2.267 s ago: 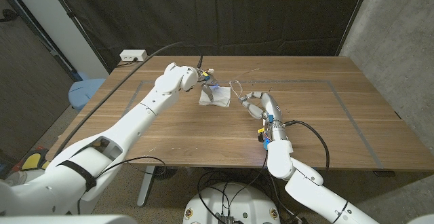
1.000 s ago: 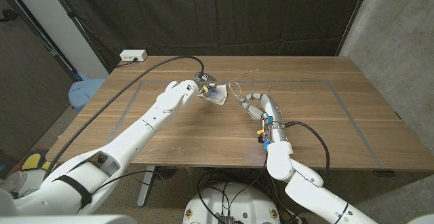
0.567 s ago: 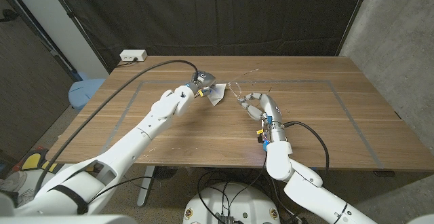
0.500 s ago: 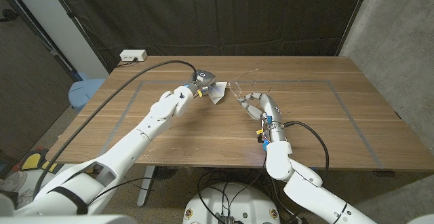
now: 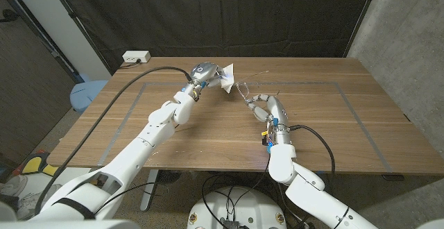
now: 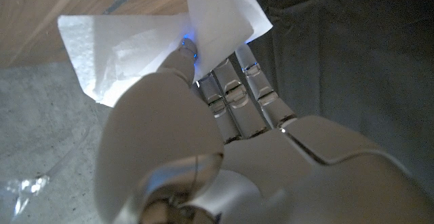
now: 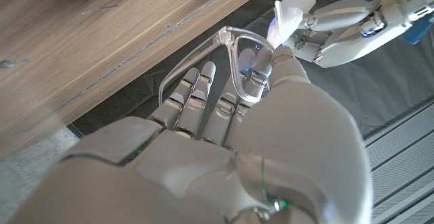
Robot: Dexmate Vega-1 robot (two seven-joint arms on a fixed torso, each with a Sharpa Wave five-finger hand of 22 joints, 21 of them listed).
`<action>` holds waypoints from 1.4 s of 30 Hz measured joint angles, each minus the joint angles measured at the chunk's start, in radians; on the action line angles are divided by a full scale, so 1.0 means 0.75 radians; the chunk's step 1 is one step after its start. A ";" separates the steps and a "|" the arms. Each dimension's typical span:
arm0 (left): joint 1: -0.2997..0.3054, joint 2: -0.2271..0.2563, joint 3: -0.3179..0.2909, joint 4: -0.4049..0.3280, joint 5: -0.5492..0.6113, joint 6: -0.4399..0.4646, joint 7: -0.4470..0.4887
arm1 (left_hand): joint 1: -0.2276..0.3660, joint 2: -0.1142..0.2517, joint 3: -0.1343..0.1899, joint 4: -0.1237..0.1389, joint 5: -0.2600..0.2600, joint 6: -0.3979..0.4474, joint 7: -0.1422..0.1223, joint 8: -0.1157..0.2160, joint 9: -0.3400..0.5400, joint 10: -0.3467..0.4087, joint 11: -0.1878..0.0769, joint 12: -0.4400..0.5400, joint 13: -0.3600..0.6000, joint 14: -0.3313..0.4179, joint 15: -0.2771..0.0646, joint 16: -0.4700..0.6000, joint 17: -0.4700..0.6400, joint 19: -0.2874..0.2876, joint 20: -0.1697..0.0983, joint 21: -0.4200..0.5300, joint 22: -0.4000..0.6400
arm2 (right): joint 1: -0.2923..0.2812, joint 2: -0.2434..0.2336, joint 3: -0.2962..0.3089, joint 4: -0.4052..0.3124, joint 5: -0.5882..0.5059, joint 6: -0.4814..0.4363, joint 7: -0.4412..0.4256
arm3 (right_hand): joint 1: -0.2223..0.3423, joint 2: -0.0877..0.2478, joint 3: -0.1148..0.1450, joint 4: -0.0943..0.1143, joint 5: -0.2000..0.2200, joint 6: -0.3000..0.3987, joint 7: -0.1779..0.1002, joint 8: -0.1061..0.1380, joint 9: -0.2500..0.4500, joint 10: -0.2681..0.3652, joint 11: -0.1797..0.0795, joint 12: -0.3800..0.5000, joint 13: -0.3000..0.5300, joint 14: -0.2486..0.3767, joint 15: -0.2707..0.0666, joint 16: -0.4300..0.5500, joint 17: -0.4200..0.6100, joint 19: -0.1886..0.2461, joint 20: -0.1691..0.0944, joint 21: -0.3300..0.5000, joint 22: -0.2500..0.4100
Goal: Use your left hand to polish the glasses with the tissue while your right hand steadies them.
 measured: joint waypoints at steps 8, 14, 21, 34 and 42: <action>0.000 -0.036 -0.039 0.063 -0.194 -0.165 0.049 | 0.000 0.000 0.000 0.000 0.000 0.019 0.000 0.000 0.000 0.007 0.007 -0.001 0.003 0.008 -0.003 -0.010 0.006 -0.007 -0.007 0.019 0.000 | -0.003 0.095 0.005 0.005 0.009 -0.080 -0.051 | 0.000 0.000 -0.001 0.002 0.008 0.000 0.000 0.000 0.000 0.013 0.000 0.000 0.006 0.031 -0.002 0.000 0.000 -0.002 -0.002 0.010 0.000; -0.006 -0.059 -0.062 0.096 -0.380 -0.278 -0.023 | 0.000 0.000 -0.006 0.006 0.000 0.019 0.000 0.000 0.000 0.007 0.007 -0.001 0.008 0.022 -0.012 -0.015 0.012 -0.007 -0.007 0.030 0.000 | 0.009 0.163 0.000 0.005 0.000 -0.192 -0.088 | 0.000 0.000 -0.001 0.002 0.013 -0.005 0.006 0.000 0.000 0.026 0.014 0.000 0.006 0.092 -0.009 0.017 0.000 0.056 -0.002 0.050 0.004; -0.028 -0.143 -0.130 0.181 -0.665 -0.369 -0.228 | -0.013 -0.013 -0.003 0.008 0.000 0.019 0.000 -0.006 0.000 0.007 0.007 -0.003 0.013 0.022 -0.012 -0.025 0.019 -0.014 -0.014 0.040 0.000 | 0.025 0.249 -0.008 0.013 -0.021 -0.300 -0.129 | -0.001 0.001 -0.001 0.001 0.016 -0.015 0.015 0.020 0.001 0.041 0.038 0.006 0.006 0.159 -0.014 0.031 0.003 0.063 -0.004 0.069 0.010; -0.064 -0.268 -0.218 0.263 -1.152 -0.373 -0.701 | -0.005 -0.020 0.000 0.011 0.000 0.019 0.000 -0.016 0.000 0.007 0.007 -0.011 0.021 0.021 -0.012 -0.036 0.030 -0.027 -0.002 0.067 0.000 | 0.070 0.413 -0.012 0.017 -0.011 -0.502 -0.144 | 0.010 0.018 0.018 -0.018 0.033 0.045 0.104 0.041 0.002 0.072 0.098 0.012 0.006 0.322 -0.055 0.075 0.015 0.115 0.000 0.140 0.035; -0.085 -0.316 -0.255 0.293 -1.275 -0.329 -0.888 | -0.005 -0.020 0.000 0.011 0.000 0.014 0.005 -0.017 0.000 0.012 0.012 -0.021 0.028 0.027 -0.012 -0.044 0.037 -0.029 0.000 0.082 -0.004 | 0.088 0.474 -0.006 0.040 0.006 -0.520 -0.158 | 0.018 0.010 0.018 -0.018 0.033 0.049 0.114 0.041 0.022 0.074 0.100 0.012 0.006 0.322 -0.055 0.079 0.028 0.115 0.000 0.150 0.044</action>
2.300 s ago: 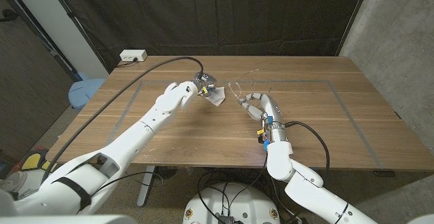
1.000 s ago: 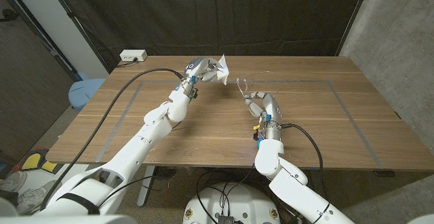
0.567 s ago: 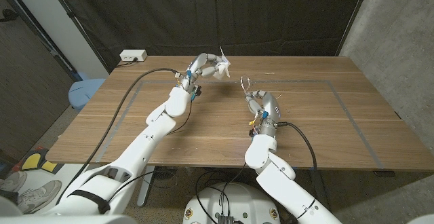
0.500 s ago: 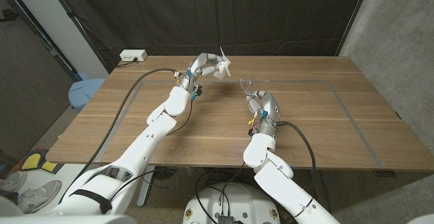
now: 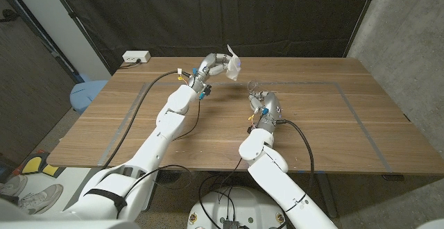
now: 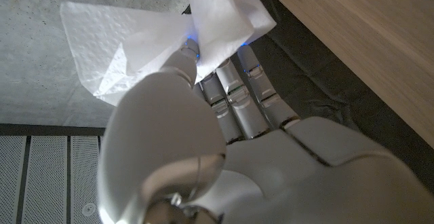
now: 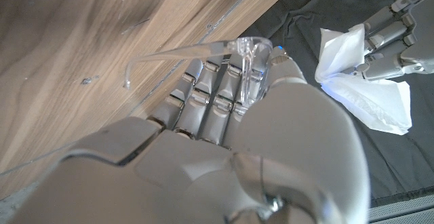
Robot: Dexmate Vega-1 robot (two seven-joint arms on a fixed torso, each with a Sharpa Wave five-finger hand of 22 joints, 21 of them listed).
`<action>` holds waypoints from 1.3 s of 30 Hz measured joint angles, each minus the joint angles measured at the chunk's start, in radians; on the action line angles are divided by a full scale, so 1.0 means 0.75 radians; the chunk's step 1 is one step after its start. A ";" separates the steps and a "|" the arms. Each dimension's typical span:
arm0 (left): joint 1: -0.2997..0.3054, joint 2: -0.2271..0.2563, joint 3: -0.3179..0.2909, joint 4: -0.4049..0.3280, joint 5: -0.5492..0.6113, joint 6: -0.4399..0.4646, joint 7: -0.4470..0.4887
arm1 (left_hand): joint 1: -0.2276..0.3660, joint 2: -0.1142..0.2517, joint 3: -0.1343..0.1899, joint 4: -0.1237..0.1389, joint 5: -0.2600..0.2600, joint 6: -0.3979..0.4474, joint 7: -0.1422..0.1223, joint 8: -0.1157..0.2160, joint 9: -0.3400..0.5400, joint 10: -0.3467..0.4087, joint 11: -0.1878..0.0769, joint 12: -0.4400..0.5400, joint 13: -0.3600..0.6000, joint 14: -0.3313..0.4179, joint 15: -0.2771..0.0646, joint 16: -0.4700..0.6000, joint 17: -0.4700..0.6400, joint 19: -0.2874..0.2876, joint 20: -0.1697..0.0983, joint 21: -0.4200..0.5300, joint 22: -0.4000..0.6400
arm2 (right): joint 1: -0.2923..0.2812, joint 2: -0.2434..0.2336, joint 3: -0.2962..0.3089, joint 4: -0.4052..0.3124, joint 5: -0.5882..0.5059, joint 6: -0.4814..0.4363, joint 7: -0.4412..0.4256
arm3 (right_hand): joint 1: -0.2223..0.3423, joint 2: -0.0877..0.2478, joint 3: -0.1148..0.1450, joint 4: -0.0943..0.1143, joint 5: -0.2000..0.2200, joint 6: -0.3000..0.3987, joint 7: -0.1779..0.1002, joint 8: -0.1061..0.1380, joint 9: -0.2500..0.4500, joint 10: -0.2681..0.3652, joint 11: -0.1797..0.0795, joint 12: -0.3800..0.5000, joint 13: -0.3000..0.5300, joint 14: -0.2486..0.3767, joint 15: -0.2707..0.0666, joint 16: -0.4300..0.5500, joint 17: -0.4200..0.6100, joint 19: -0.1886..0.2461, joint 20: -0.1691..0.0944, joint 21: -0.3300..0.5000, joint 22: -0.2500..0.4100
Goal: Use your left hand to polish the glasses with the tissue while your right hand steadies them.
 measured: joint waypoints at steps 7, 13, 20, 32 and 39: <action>-0.019 -0.012 -0.016 0.006 -0.037 0.073 -0.127 | 0.002 0.002 0.005 0.003 0.000 0.010 0.016 0.000 0.000 0.011 0.011 -0.005 0.003 0.016 -0.012 -0.005 0.009 0.000 0.000 0.025 0.000 | 0.013 0.034 0.001 0.035 -0.001 0.030 -0.051 | 0.000 0.000 0.000 0.000 0.000 0.001 0.004 0.006 0.024 0.000 0.004 0.000 0.000 0.000 0.000 0.000 0.006 -0.008 -0.002 0.005 0.003; -0.037 -0.004 -0.014 -0.016 -0.030 0.154 -0.218 | 0.004 0.004 0.008 0.000 0.000 0.009 0.025 -0.010 0.000 0.019 0.019 -0.010 0.007 0.026 -0.017 -0.005 0.013 -0.007 0.007 0.041 -0.006 | 0.029 0.050 -0.008 0.066 -0.024 0.066 -0.099 | 0.000 0.000 0.000 0.000 0.000 -0.002 0.006 0.006 0.051 -0.005 0.000 -0.003 0.000 -0.005 0.005 0.000 0.012 -0.013 -0.002 0.010 0.009; -0.060 0.004 0.001 -0.043 0.001 0.245 -0.300 | 0.012 -0.001 0.017 -0.002 0.000 0.021 0.037 -0.010 0.000 0.034 0.034 -0.019 0.014 0.050 -0.026 -0.005 0.025 -0.002 0.012 0.066 -0.012 | 0.050 0.057 -0.025 0.095 -0.054 0.089 -0.140 | 0.000 0.000 0.000 0.000 -0.002 -0.002 0.006 0.011 0.054 -0.004 -0.006 -0.006 0.007 -0.005 0.005 0.000 0.012 -0.020 -0.009 0.020 0.009; -0.084 0.000 0.019 -0.066 0.053 0.334 -0.350 | 0.028 -0.017 0.021 -0.006 -0.010 0.034 0.058 -0.018 0.000 0.050 0.050 -0.031 0.014 0.059 -0.031 -0.005 0.043 -0.002 0.012 0.090 -0.019 | 0.088 0.040 -0.095 0.139 -0.146 0.082 -0.190 | 0.002 -0.002 0.000 0.000 -0.002 0.008 0.020 0.011 0.054 -0.001 -0.004 -0.006 0.007 -0.005 0.005 -0.006 0.017 -0.027 -0.002 0.037 0.015; -0.091 -0.005 0.024 -0.081 0.076 0.378 -0.358 | 0.028 -0.017 0.024 -0.009 -0.010 0.034 0.058 -0.023 0.000 0.057 0.056 -0.040 0.018 0.066 -0.038 -0.005 0.055 -0.002 0.012 0.105 -0.021 | 0.116 0.017 -0.156 0.177 -0.241 0.047 -0.211 | 0.002 -0.002 -0.001 0.001 -0.002 0.013 0.025 0.012 0.054 0.001 -0.001 -0.006 0.007 -0.005 0.005 -0.006 0.018 -0.027 -0.002 0.041 0.021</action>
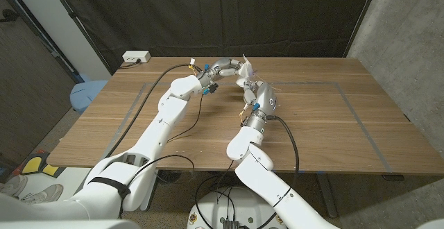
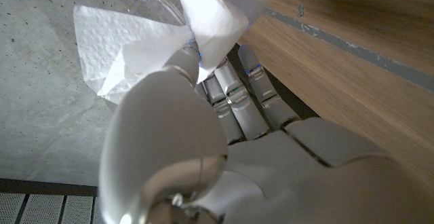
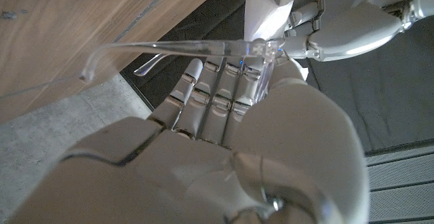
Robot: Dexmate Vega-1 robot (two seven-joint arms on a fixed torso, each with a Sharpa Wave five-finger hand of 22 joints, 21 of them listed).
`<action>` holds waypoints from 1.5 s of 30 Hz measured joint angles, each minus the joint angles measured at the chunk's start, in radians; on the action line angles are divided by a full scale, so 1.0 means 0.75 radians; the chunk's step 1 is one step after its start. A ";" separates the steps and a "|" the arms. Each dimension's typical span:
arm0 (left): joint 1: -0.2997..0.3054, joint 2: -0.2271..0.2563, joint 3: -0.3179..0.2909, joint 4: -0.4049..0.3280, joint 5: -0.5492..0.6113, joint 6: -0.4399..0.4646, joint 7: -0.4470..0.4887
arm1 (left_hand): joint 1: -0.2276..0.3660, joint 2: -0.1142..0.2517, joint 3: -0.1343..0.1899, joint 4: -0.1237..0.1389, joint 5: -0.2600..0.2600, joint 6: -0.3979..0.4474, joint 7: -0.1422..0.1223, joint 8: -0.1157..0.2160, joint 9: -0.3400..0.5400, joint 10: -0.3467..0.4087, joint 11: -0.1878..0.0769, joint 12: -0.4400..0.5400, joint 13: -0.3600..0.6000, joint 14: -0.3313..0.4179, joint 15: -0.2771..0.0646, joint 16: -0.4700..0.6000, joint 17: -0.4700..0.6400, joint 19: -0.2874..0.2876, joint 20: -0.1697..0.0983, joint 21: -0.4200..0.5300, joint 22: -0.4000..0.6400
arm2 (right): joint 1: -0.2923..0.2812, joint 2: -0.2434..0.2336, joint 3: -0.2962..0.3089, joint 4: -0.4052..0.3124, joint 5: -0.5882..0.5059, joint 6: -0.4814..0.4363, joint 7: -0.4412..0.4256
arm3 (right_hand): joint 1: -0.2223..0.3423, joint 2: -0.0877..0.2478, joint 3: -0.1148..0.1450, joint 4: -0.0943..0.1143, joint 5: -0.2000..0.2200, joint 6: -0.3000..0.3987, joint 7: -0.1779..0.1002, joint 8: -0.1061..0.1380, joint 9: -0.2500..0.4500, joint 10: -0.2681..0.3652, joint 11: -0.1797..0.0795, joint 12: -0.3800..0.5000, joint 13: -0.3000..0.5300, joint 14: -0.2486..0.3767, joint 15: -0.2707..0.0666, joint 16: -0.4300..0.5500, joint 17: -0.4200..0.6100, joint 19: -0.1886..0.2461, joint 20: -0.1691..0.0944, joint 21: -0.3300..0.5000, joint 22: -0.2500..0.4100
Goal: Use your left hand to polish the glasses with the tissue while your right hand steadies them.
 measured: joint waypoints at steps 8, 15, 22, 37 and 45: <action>0.004 0.001 0.000 -0.037 0.023 0.067 -0.001 | 0.000 0.000 0.000 0.000 0.000 0.000 0.000 -0.009 0.000 0.000 0.000 -0.005 0.001 0.000 0.000 0.000 0.013 -0.007 0.007 0.018 -0.004 | 0.036 -0.013 -0.048 0.044 -0.056 -0.011 0.000 | 0.000 0.000 0.000 0.000 0.007 0.010 -0.005 0.000 0.000 0.000 0.000 0.000 0.000 0.000 0.000 -0.005 0.006 -0.016 -0.003 0.010 0.000; 0.008 0.006 -0.001 -0.059 0.036 0.117 -0.009 | 0.000 0.000 0.004 0.004 -0.010 0.000 0.000 -0.015 0.000 0.003 0.003 -0.017 0.008 0.007 -0.003 0.001 0.029 -0.007 0.007 0.028 -0.010 | 0.057 -0.011 -0.060 0.071 -0.070 -0.030 0.020 | 0.000 0.000 0.000 0.000 0.008 0.009 -0.005 0.000 0.000 0.000 0.000 0.000 0.000 0.000 0.000 -0.005 0.006 -0.017 -0.002 0.020 0.000; 0.002 0.037 0.022 -0.102 0.052 0.170 -0.075 | 0.000 0.000 0.004 0.003 -0.010 -0.003 0.003 -0.015 0.000 0.010 0.010 -0.022 0.008 0.009 -0.005 0.016 0.055 -0.012 0.012 0.044 -0.016 | 0.078 0.014 -0.044 0.118 -0.070 -0.045 0.014 | 0.000 0.000 0.000 0.000 0.008 0.009 -0.005 0.000 0.006 0.000 0.000 0.000 0.000 0.000 0.000 -0.005 0.012 -0.017 -0.002 0.025 0.006; -0.039 0.121 0.092 -0.173 0.095 0.206 -0.251 | 0.012 -0.012 0.009 -0.002 -0.010 -0.005 0.014 -0.039 0.002 0.010 0.010 -0.044 0.017 0.009 -0.005 0.017 0.085 -0.024 0.024 0.064 -0.022 | 0.099 0.059 -0.007 0.201 -0.048 -0.063 -0.048 | 0.000 0.000 0.000 0.000 0.008 0.009 -0.005 0.001 0.002 -0.001 0.001 -0.010 0.005 0.000 0.000 -0.005 0.019 -0.029 0.000 0.048 0.006; -0.022 0.138 0.103 -0.205 0.149 0.175 -0.192 | 0.007 -0.007 0.009 -0.002 -0.010 -0.005 0.014 -0.038 0.011 0.010 0.010 -0.047 0.023 0.009 -0.004 0.026 0.096 -0.024 0.024 0.081 -0.025 | 0.095 0.051 -0.005 0.193 -0.048 -0.043 -0.075 | 0.000 0.000 0.000 0.000 0.008 0.004 -0.011 0.010 0.009 -0.001 0.001 -0.010 0.006 0.000 0.000 -0.005 0.018 -0.039 0.000 0.053 0.012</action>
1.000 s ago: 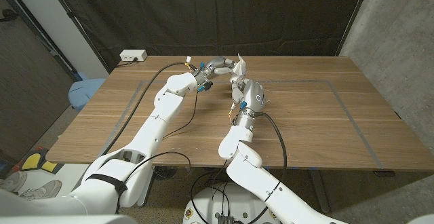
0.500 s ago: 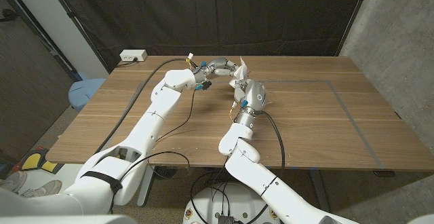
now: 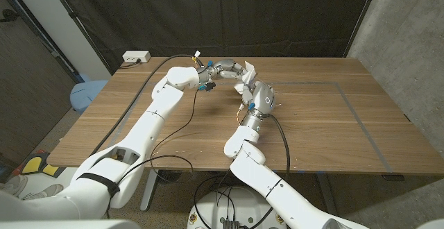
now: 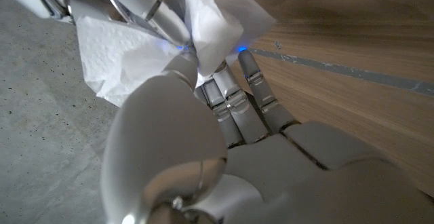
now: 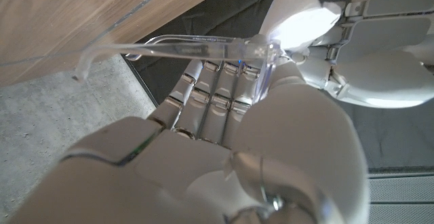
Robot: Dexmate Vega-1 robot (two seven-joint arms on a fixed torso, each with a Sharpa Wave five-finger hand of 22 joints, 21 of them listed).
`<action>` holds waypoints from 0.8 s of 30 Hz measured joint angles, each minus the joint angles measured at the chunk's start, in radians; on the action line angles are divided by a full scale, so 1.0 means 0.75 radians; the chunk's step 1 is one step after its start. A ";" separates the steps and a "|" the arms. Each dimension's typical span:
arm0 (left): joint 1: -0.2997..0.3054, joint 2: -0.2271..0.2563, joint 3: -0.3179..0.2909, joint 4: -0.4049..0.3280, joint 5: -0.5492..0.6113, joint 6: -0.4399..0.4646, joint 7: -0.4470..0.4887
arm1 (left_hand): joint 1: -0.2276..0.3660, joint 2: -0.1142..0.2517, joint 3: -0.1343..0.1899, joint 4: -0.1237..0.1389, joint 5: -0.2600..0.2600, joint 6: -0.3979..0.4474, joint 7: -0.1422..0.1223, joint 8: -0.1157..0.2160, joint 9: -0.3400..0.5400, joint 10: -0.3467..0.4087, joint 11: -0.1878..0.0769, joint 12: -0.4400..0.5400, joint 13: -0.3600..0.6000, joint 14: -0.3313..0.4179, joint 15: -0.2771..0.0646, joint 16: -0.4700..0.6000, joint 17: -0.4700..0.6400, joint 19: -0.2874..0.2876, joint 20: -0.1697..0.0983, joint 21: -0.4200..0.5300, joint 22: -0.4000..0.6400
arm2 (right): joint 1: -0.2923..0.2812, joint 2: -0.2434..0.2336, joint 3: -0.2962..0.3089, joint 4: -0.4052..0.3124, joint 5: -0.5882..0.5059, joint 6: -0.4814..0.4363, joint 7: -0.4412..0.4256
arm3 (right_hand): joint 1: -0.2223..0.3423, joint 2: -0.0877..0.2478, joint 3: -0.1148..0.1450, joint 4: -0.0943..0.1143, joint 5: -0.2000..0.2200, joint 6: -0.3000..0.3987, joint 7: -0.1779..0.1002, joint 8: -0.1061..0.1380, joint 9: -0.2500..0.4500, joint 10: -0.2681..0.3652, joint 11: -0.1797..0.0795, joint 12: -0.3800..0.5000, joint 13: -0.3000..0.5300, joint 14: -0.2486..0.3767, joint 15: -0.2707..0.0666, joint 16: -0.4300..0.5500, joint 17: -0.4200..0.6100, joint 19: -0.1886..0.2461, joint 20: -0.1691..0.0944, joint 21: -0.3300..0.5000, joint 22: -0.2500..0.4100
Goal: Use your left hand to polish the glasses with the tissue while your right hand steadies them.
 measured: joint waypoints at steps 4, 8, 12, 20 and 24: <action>0.015 -0.001 0.000 -0.004 0.051 -0.025 0.090 | 0.000 0.000 0.000 0.000 0.000 0.000 0.000 -0.002 -0.001 0.004 0.004 0.000 0.002 0.000 0.000 0.000 0.003 -0.005 -0.005 0.003 -0.004 | -0.008 -0.015 -0.005 -0.018 -0.010 0.018 -0.015 | 0.011 0.011 0.000 0.000 0.000 -0.002 -0.002 0.000 -0.005 0.000 0.000 0.000 0.000 0.000 0.000 0.000 0.006 -0.004 0.000 0.007 0.000; 0.033 -0.016 -0.004 0.003 0.090 -0.074 0.211 | 0.000 0.000 0.004 0.004 0.000 0.005 -0.005 -0.008 -0.009 0.007 0.007 0.000 0.002 0.002 0.002 0.000 0.009 -0.005 -0.005 0.014 -0.004 | -0.013 -0.027 -0.012 -0.030 -0.020 0.037 -0.023 | 0.011 0.011 -0.002 0.002 -0.001 0.003 -0.007 -0.001 -0.004 0.000 0.000 0.000 0.000 0.000 0.000 -0.009 0.006 -0.004 0.000 0.006 0.000; 0.043 -0.039 -0.014 0.038 0.103 -0.139 0.319 | 0.000 0.000 0.004 0.004 0.000 0.005 -0.005 -0.014 -0.009 0.007 0.007 -0.005 0.004 0.002 0.002 0.000 0.009 -0.010 -0.010 0.022 -0.010 | -0.016 -0.037 -0.016 -0.037 -0.024 0.050 -0.024 | 0.011 0.011 -0.002 0.002 0.004 0.005 -0.010 -0.004 -0.007 0.000 0.000 -0.006 0.000 0.000 0.000 -0.009 0.006 -0.004 0.000 0.008 0.000; 0.041 -0.075 -0.028 0.109 0.083 -0.220 0.401 | 0.000 0.000 0.009 0.010 0.000 0.018 -0.008 -0.014 -0.008 0.007 0.006 -0.013 0.009 0.002 0.003 -0.008 0.016 -0.014 -0.015 0.031 -0.016 | -0.016 -0.051 -0.016 -0.038 -0.028 0.063 -0.023 | 0.011 0.011 -0.002 0.002 0.003 -0.002 -0.017 -0.008 -0.011 0.000 0.000 -0.006 0.000 0.000 0.000 -0.015 0.012 -0.016 0.002 0.020 0.000; 0.020 -0.095 -0.037 0.161 0.043 -0.251 0.386 | -0.006 -0.006 0.009 0.009 0.000 0.023 -0.007 -0.014 -0.008 0.010 0.004 -0.016 0.009 0.003 0.003 -0.008 0.016 -0.014 -0.015 0.036 -0.022 | -0.011 -0.055 -0.016 -0.034 -0.028 0.065 -0.013 | 0.011 0.011 -0.003 0.004 0.003 -0.002 -0.017 -0.008 -0.011 0.000 0.000 -0.006 0.000 0.000 0.000 -0.015 0.012 -0.021 -0.003 0.023 0.000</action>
